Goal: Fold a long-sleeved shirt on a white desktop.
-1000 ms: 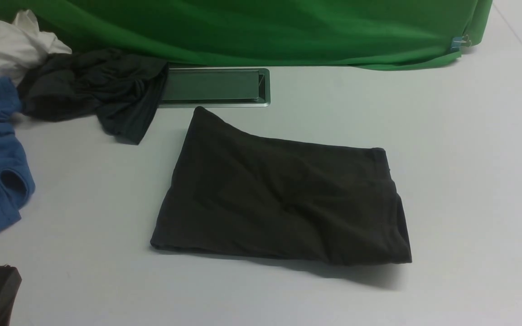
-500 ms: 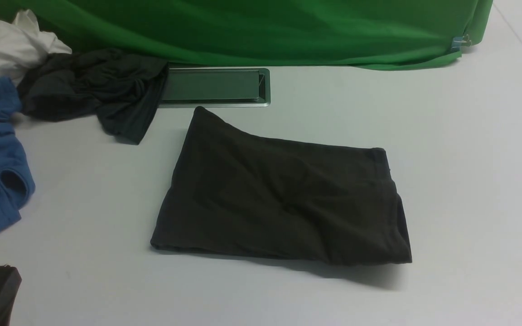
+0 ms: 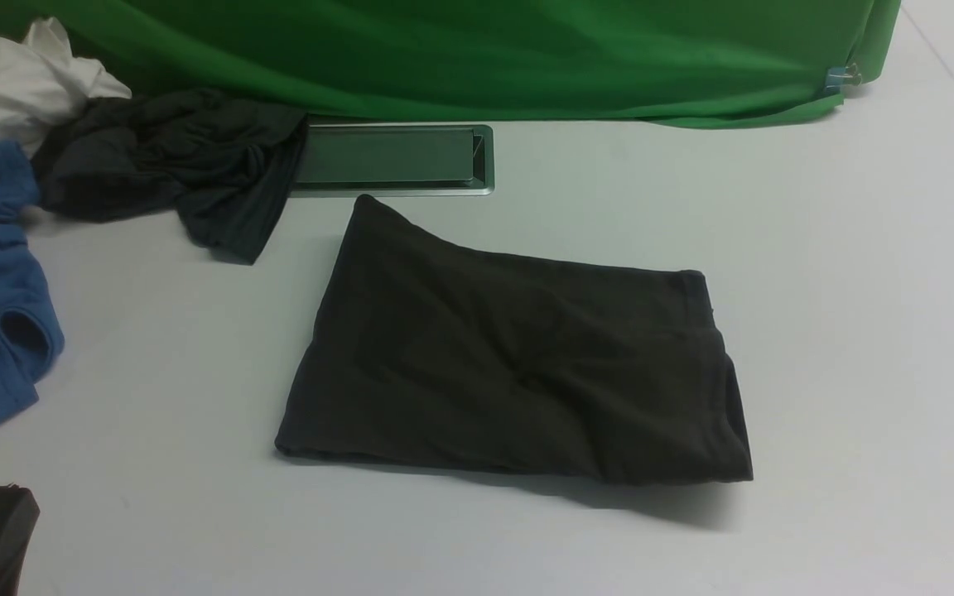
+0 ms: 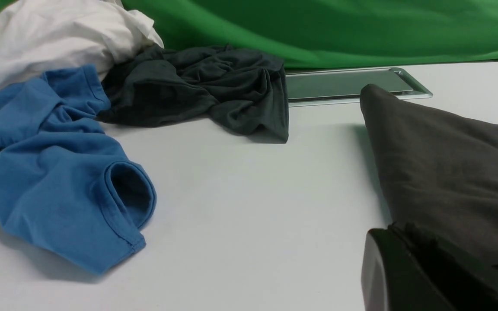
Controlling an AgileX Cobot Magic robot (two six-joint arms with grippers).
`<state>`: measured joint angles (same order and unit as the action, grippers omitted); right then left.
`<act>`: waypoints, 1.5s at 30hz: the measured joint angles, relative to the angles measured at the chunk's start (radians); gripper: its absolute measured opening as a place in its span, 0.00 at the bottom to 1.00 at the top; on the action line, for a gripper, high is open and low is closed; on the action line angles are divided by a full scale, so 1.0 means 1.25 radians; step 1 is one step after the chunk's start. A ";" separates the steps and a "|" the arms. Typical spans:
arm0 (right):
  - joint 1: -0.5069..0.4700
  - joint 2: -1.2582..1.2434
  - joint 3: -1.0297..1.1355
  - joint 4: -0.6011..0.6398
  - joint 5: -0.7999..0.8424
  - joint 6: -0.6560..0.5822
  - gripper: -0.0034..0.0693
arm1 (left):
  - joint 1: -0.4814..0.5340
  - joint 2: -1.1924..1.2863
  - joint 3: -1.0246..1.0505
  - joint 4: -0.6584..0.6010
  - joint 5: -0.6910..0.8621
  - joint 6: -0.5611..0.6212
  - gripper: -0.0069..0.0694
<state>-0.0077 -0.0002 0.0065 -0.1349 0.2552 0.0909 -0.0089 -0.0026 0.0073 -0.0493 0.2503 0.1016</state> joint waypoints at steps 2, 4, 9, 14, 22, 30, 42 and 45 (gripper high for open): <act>0.000 0.000 0.000 0.001 0.000 0.000 0.38 | 0.001 0.000 0.000 0.000 0.000 0.000 0.12; 0.000 0.000 0.000 0.001 0.000 0.000 0.38 | 0.005 0.000 0.000 0.000 0.000 0.000 0.12; 0.000 0.000 0.000 0.001 0.000 0.001 0.38 | 0.031 0.000 0.000 0.000 0.000 0.000 0.12; 0.000 0.000 0.000 0.001 0.000 0.001 0.38 | 0.034 0.000 0.000 0.000 0.000 0.000 0.12; 0.000 0.000 0.000 0.001 0.000 0.001 0.38 | 0.034 0.000 0.000 0.000 0.000 0.000 0.12; 0.000 0.000 0.000 0.001 -0.001 0.001 0.38 | 0.034 0.000 0.000 0.000 0.000 0.000 0.12; 0.000 0.000 0.000 0.001 -0.002 0.001 0.38 | 0.034 0.000 0.000 0.000 0.000 0.000 0.12; 0.000 0.000 0.000 0.001 -0.002 0.001 0.38 | 0.034 0.000 0.000 0.000 0.000 0.000 0.12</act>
<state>-0.0077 -0.0002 0.0065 -0.1341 0.2531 0.0920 0.0332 -0.0026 0.0073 -0.0493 0.2503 0.1016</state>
